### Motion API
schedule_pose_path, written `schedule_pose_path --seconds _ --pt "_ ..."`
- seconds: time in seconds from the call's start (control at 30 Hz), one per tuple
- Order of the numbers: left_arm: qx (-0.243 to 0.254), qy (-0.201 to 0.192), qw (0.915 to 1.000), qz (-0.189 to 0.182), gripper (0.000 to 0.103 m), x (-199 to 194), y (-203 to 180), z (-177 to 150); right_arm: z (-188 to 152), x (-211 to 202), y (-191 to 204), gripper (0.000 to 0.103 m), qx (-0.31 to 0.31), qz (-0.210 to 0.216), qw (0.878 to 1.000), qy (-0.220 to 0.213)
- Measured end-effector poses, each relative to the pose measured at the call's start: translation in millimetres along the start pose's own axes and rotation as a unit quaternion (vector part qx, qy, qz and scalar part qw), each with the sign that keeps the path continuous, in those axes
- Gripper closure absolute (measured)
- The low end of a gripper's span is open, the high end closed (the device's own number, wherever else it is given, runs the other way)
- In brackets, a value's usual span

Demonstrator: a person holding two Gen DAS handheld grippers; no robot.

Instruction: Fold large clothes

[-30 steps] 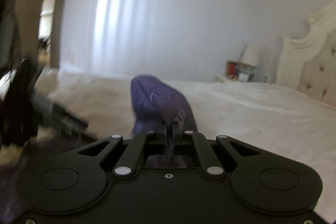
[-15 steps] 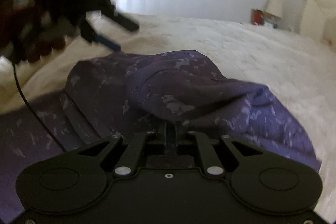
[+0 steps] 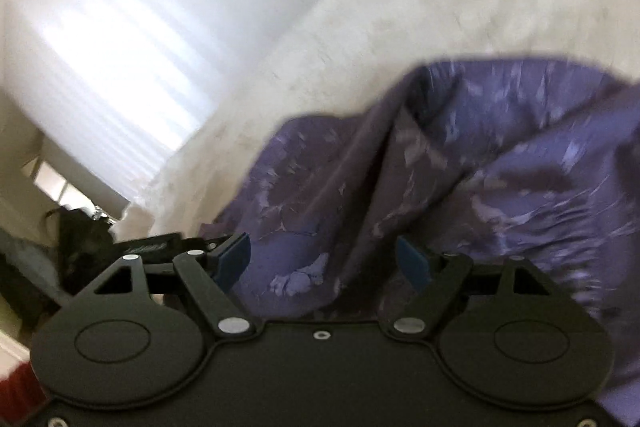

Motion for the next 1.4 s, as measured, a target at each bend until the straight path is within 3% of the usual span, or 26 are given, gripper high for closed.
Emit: schedule_pose_path --seconds 0.03,0.1,0.17,0.2,0.3,0.37,0.4,0.47,0.5,0.53,0.57,0.8,0.87,0.97,1.13,1.4 --pt "0.003 -0.006 1.0000 0.000 0.087 -1 -3 -1 6 8 -1 0.021 0.013 -0.009 1.000 0.004" --pt "0.014 -0.020 0.9997 -0.005 0.088 -7 -12 -5 20 13 1 0.032 0.024 -0.005 1.000 -0.008" --pt "0.021 -0.034 0.9990 -0.020 0.088 -15 -24 -10 35 11 9 0.071 0.009 -0.022 1.000 -0.020" --pt "0.027 -0.042 0.9984 -0.025 0.088 -19 -31 -14 42 7 18 0.078 -0.020 -0.044 0.998 -0.033" --pt "0.055 -0.059 0.9959 -0.041 0.088 -26 -53 -30 50 -17 39 0.079 -0.115 -0.073 0.987 -0.083" --pt "0.084 -0.059 0.9943 -0.029 0.087 -21 -63 -44 48 -25 27 0.074 -0.097 -0.074 0.989 -0.086" --pt "0.102 -0.055 0.9933 -0.005 0.087 -14 -64 -50 45 -25 16 0.073 -0.078 -0.086 0.990 -0.078" --pt "0.116 -0.026 0.9917 0.050 0.086 6 -57 -59 37 -16 -8 0.060 -0.054 -0.142 0.987 -0.050" --pt "0.116 -0.008 0.9912 0.062 0.085 15 -52 -62 30 -11 -20 0.053 -0.051 -0.182 0.982 -0.031" --pt "0.113 0.006 0.9914 0.066 0.084 21 -46 -65 25 -10 -26 0.038 -0.050 -0.195 0.979 -0.027" --pt "0.108 0.004 0.9923 0.060 0.083 22 -40 -67 20 -12 -30 0.034 -0.045 -0.195 0.979 -0.032" --pt "0.106 -0.045 0.9918 0.055 0.061 -6 -24 -62 6 -40 -29 0.034 -0.016 -0.118 0.989 -0.091" --pt "0.098 -0.047 0.9927 0.052 0.057 -3 -22 -61 9 -44 -32 0.047 -0.017 -0.116 0.988 -0.099" --pt "0.101 -0.033 0.9925 0.061 0.057 12 -22 -62 16 -42 -40 0.061 0.012 -0.098 0.990 -0.095" --pt "0.129 -0.049 0.9878 0.073 0.056 19 -17 -76 24 -29 -60 0.059 0.091 0.004 0.992 -0.084" --pt "0.133 -0.067 0.9863 0.071 0.056 16 -17 -89 48 -9 -78 0.058 0.162 0.058 0.981 -0.090"
Point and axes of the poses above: each gripper's, at about its wrist camera, not at the fingertips, and x roughly the way its jaws point, y to its left, z to its top, the point moved 4 cm from there along x, roughly the way its jaws point, and after that the axes turned 15 degrees about y, right-handed, at the moved point
